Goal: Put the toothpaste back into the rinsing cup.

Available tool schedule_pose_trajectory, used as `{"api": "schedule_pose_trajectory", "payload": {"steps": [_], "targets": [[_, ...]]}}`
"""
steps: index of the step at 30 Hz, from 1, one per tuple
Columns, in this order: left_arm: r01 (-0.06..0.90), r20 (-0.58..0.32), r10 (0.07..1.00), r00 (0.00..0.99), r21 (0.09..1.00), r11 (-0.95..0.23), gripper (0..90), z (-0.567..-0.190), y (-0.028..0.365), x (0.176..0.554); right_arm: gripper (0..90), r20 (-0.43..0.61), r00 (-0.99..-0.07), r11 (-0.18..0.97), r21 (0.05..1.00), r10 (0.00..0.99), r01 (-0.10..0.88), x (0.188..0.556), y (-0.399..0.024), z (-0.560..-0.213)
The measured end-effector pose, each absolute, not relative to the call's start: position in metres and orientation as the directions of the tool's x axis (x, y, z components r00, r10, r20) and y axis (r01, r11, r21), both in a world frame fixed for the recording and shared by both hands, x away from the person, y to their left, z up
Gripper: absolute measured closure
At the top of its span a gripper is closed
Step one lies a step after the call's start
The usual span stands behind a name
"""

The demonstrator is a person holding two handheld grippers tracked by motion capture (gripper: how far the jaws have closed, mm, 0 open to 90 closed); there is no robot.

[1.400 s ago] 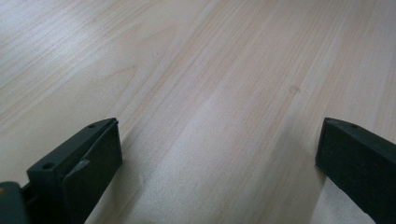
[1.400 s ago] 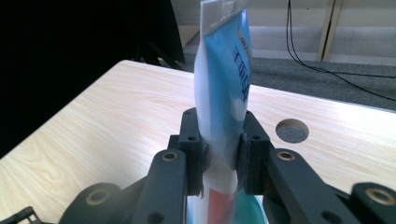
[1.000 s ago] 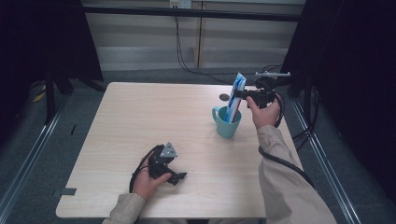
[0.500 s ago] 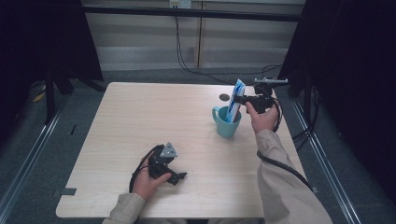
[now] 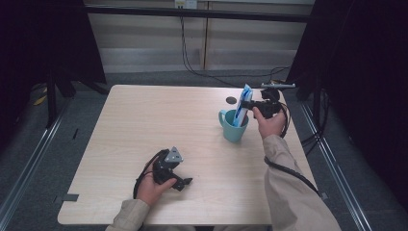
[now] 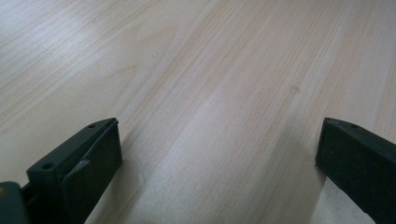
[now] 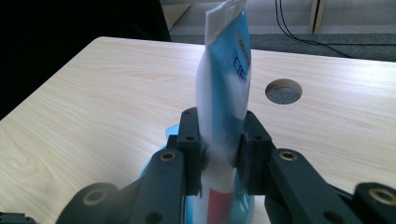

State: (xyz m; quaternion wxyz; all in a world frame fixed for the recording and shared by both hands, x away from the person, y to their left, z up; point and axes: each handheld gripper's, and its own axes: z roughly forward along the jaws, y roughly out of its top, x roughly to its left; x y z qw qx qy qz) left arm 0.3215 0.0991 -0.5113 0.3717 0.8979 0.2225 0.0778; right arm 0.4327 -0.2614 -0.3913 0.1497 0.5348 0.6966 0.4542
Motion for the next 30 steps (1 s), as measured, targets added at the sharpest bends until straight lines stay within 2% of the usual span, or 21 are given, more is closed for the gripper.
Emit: {"api": "schedule_pose_trajectory", "payload": {"steps": [19, 30], "targets": [[0.342, -0.026, 0.458, 0.889, 0.703, -0.624, 0.1, -0.511, 0.099, 0.321, 71.0, 0.277, -0.356, 0.004, 0.784, 0.892, 0.621, 0.427, -0.273, -0.393], [0.341, -0.025, 0.457, 0.889, 0.703, -0.625, 0.1, -0.511, 0.099, 0.321, 65.2, 0.249, -0.344, 0.021, 0.782, 0.905, 0.623, 0.425, -0.273, -0.391]]}}
